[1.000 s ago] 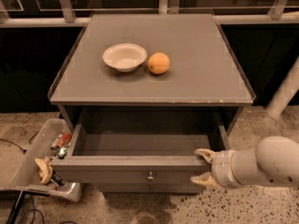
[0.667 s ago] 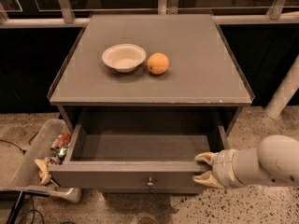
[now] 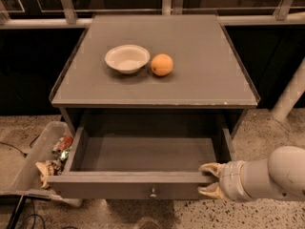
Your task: Open top drawer
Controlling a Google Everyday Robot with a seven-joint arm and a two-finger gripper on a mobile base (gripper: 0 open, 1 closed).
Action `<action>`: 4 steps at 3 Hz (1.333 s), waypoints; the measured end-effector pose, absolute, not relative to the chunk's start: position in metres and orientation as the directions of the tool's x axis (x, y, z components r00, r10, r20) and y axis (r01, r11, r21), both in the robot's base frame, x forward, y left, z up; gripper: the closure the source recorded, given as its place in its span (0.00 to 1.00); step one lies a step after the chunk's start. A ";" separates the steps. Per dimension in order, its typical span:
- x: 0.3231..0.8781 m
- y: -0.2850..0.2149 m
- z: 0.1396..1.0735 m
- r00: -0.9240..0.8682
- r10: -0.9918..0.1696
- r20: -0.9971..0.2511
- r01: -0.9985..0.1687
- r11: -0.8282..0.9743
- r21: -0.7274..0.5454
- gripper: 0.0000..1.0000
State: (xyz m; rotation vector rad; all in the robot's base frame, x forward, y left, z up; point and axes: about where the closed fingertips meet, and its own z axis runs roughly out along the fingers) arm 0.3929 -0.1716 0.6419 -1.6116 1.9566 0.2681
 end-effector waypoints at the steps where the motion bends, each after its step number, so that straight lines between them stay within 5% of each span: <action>1: 0.393 -0.172 0.642 -0.098 -0.829 -0.550 -0.947 0.248 -0.205 0.81; 3: 0.393 -0.172 0.642 -0.098 -0.829 -0.550 -0.947 0.248 -0.205 0.35; 4: 0.393 -0.172 0.642 -0.098 -0.829 -0.550 -0.947 0.248 -0.205 0.38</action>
Offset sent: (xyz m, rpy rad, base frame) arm 0.0000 0.0000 0.0000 0.0000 0.0000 0.0000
